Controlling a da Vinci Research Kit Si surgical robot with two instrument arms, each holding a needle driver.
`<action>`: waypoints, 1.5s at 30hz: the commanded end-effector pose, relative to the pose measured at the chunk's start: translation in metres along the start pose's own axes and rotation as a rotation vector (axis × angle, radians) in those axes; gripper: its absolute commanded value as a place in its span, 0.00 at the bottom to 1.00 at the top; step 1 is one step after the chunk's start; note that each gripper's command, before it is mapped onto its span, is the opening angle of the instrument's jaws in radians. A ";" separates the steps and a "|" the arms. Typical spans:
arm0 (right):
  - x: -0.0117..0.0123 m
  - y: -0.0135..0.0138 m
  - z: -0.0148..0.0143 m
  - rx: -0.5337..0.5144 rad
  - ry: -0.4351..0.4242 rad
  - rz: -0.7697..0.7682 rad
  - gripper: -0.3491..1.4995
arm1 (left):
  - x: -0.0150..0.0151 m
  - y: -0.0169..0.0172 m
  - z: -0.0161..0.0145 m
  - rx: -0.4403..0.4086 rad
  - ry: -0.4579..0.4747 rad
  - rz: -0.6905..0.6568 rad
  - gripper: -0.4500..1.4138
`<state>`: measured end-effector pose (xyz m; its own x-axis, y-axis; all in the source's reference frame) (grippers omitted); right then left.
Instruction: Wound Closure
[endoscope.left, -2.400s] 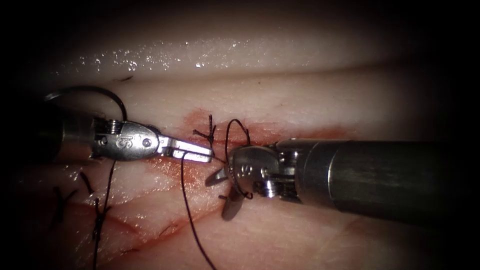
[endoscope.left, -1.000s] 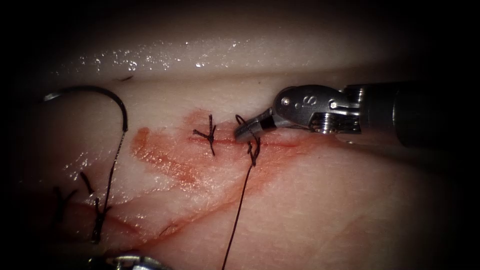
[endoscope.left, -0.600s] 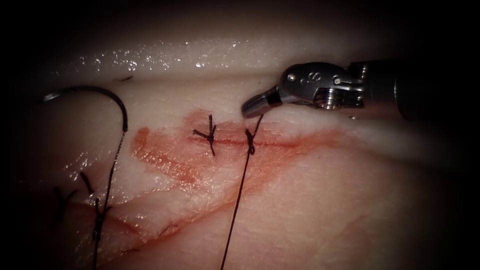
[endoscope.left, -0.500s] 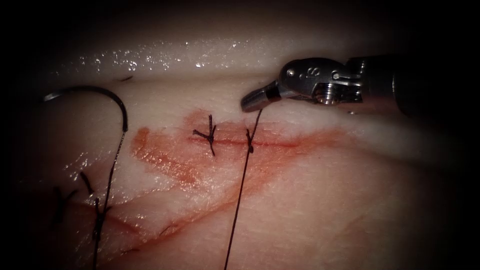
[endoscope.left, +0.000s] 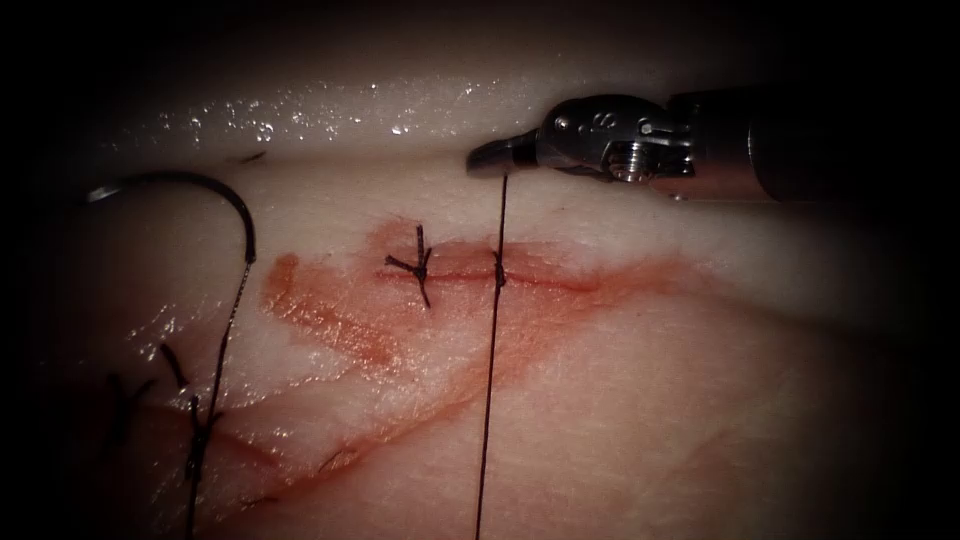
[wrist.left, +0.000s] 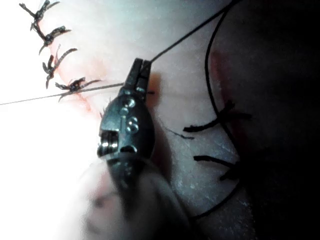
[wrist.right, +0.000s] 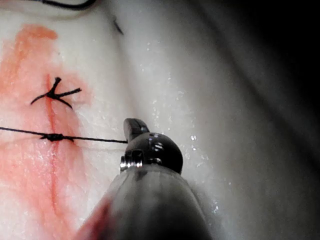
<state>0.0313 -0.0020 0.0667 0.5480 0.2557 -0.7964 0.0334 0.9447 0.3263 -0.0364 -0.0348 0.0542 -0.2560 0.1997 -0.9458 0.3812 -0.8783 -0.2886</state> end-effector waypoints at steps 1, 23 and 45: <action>0.0004 0.0008 0.0008 -0.014 0.003 -0.003 0.00 | -0.0006 0.0003 0.0009 -0.001 0.005 0.003 0.00; 0.0015 -0.0060 -0.0023 -0.137 0.152 0.051 0.89 | 0.0103 -0.0126 -0.0131 0.211 -0.075 0.195 0.00; 0.0101 -0.0114 -0.0047 -0.382 0.356 -0.029 0.99 | 0.0108 -0.0278 -0.0224 0.325 0.087 0.304 0.00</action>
<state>0.0323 -0.0099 0.0527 0.2193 0.2034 -0.9542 -0.2910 0.9472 0.1350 -0.0297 0.0021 0.0476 -0.0672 -0.0543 -0.9963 0.1250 -0.9911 0.0455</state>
